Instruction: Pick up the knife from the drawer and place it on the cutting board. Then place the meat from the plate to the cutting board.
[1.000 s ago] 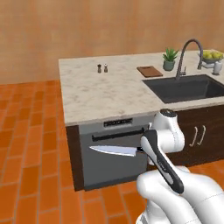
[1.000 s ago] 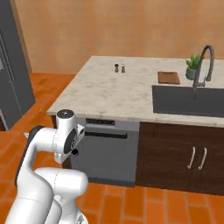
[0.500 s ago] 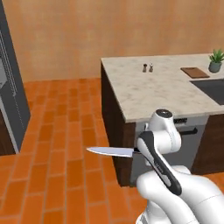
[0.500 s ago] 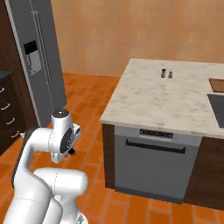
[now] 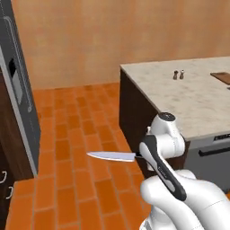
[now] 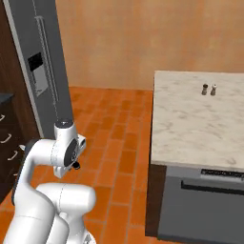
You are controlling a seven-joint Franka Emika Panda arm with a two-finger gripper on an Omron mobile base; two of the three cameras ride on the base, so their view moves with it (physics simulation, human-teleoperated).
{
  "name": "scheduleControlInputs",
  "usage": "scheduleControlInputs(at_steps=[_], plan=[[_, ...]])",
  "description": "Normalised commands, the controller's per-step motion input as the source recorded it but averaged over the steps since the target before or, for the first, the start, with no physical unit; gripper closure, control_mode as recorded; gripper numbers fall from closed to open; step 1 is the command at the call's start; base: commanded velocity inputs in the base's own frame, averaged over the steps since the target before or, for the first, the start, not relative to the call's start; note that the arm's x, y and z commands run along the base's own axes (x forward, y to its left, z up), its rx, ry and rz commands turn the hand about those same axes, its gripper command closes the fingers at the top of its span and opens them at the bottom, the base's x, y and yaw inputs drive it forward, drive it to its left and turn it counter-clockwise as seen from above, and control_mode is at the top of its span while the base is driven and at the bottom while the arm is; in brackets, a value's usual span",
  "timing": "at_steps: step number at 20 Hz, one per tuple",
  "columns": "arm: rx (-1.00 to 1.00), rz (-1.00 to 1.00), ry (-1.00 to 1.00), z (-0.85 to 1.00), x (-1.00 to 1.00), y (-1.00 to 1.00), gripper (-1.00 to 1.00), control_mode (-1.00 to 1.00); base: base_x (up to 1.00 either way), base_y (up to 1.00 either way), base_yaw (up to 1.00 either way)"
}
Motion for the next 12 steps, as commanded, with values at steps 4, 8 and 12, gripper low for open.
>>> scheduleControlInputs(at_steps=[4,8,12], plan=[[0.0,0.0,0.0,0.0,0.0,0.0,1.0,1.0,0.79,1.0,-0.53],[0.0,0.0,0.0,0.0,0.0,0.0,1.0,1.0,0.81,1.0,-0.57],[0.0,0.0,0.0,0.0,0.0,0.0,1.0,1.0,0.81,0.99,-0.63]])
